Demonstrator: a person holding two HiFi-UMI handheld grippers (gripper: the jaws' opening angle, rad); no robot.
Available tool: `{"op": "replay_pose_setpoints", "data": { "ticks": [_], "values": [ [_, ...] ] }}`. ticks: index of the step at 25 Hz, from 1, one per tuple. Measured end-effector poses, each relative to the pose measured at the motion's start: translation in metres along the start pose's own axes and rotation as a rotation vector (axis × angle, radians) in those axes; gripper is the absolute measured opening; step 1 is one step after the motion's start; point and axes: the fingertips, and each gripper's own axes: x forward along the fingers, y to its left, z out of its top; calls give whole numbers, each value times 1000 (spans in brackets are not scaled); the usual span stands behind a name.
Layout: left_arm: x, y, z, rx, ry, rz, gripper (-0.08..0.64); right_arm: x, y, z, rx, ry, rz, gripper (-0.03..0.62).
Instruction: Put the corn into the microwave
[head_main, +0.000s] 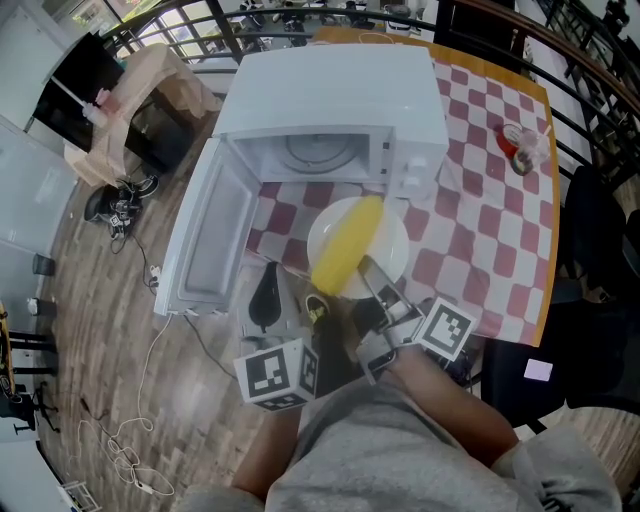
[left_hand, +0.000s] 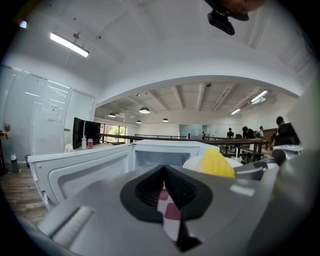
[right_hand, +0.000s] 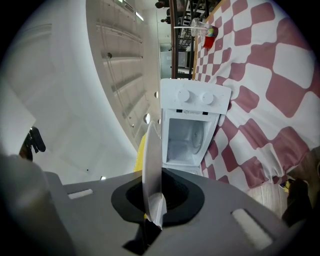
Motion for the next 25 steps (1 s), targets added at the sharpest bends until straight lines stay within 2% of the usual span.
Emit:
{"op": "replay_pose_setpoints", "data": {
  "ticks": [16,25],
  "values": [
    [31,12,-1,-5,4,-37,9,29,-9,5,-1,-22,-21,6],
    [80,32,-2,-17,30,-70,9,73,-24,14,18,-49,-45,6]
  ]
}}
